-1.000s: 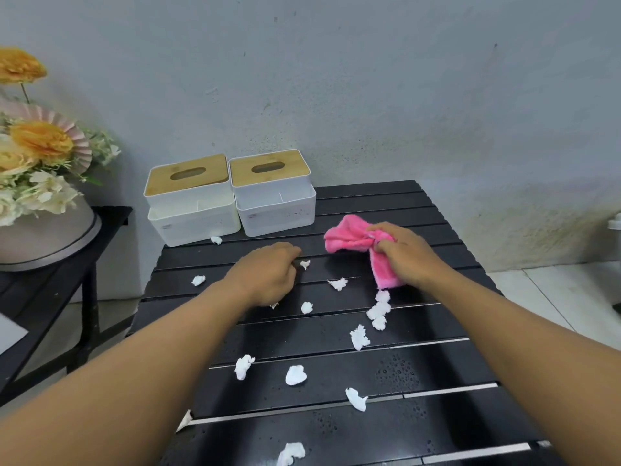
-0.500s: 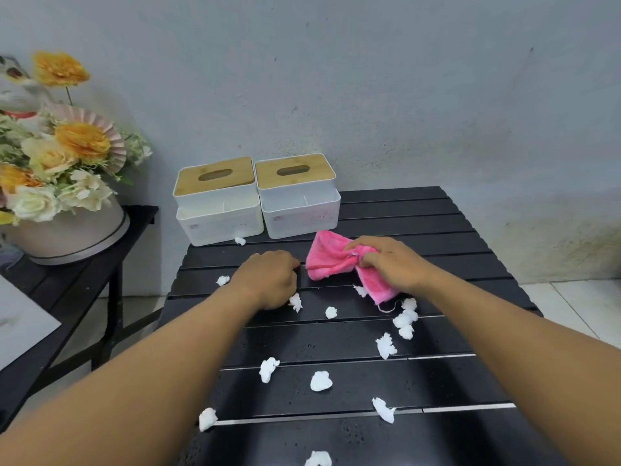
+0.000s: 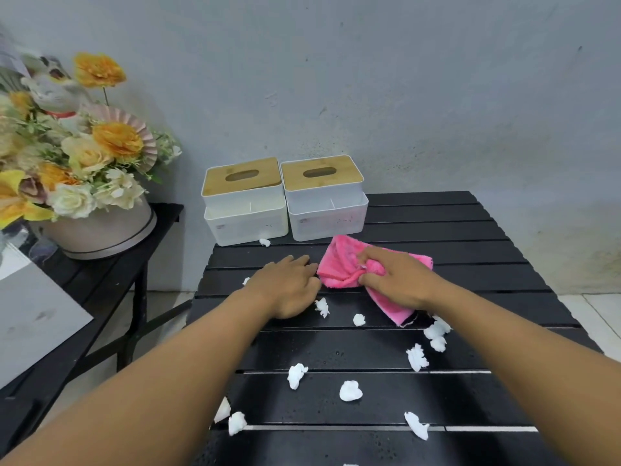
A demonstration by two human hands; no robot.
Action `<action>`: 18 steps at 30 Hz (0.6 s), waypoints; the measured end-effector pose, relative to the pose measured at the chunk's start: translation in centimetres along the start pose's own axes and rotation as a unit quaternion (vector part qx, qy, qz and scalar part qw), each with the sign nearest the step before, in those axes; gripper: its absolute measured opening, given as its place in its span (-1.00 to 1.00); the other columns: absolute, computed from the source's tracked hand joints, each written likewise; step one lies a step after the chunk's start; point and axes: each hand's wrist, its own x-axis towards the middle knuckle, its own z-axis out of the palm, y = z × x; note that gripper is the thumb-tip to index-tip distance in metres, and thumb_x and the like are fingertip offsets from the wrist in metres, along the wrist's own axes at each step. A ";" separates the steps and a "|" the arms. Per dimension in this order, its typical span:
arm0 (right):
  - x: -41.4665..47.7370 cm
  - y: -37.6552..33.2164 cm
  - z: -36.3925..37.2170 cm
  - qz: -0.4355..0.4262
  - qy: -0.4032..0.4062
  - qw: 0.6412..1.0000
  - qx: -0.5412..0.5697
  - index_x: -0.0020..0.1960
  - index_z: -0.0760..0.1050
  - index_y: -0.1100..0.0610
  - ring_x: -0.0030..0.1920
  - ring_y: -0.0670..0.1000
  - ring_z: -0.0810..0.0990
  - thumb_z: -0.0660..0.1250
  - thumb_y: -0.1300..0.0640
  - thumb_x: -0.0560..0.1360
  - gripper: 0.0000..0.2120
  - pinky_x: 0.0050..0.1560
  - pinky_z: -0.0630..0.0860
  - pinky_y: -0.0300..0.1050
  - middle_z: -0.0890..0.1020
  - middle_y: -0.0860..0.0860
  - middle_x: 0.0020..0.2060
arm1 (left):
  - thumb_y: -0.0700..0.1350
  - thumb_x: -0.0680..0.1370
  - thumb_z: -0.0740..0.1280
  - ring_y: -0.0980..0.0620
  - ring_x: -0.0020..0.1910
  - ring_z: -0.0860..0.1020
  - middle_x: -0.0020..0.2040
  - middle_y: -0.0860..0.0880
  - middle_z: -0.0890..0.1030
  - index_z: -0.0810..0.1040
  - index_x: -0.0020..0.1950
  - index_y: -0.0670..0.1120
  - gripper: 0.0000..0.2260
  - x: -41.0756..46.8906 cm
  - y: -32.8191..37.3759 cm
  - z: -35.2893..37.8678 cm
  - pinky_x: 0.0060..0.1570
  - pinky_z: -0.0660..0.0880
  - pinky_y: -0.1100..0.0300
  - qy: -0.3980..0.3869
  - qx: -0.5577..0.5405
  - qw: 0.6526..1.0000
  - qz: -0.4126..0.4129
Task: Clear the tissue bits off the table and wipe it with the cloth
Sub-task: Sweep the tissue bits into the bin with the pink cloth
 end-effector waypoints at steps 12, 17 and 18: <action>0.7 1.5 -2.6 0.061 0.070 0.992 0.091 0.01 0.42 -0.07 -0.05 0.02 0.56 0.31 0.23 0.46 -0.77 -0.12 0.46 -0.13 0.61 -0.10 -0.04 | 0.02 0.68 -0.08 -0.01 0.61 0.05 0.63 0.07 0.06 0.17 0.61 0.04 -0.53 1.0 -1.6 -0.1 0.55 0.04 -0.02 -0.013 -0.034 0.999 0.000; 0.1 -0.3 -1.8 0.031 -0.008 0.991 0.128 0.10 0.63 -0.09 0.09 -0.12 0.56 0.21 0.26 0.48 -0.64 0.13 0.43 -0.21 0.63 -0.17 0.08 | 0.01 0.68 -0.07 -0.02 0.61 0.05 0.64 0.06 0.05 0.15 0.62 0.04 -0.53 1.1 -1.5 0.0 0.55 0.05 -0.04 -0.014 -0.022 1.000 0.001; -0.3 -0.3 -1.9 0.035 -0.018 0.990 0.139 0.05 0.65 -0.08 0.06 -0.12 0.59 0.21 0.26 0.47 -0.65 0.10 0.46 -0.21 0.66 -0.16 0.04 | 0.01 0.68 -0.06 -0.02 0.61 0.05 0.64 0.05 0.05 0.15 0.62 0.03 -0.52 1.0 -1.3 0.1 0.55 0.06 -0.06 -0.014 -0.019 1.000 0.001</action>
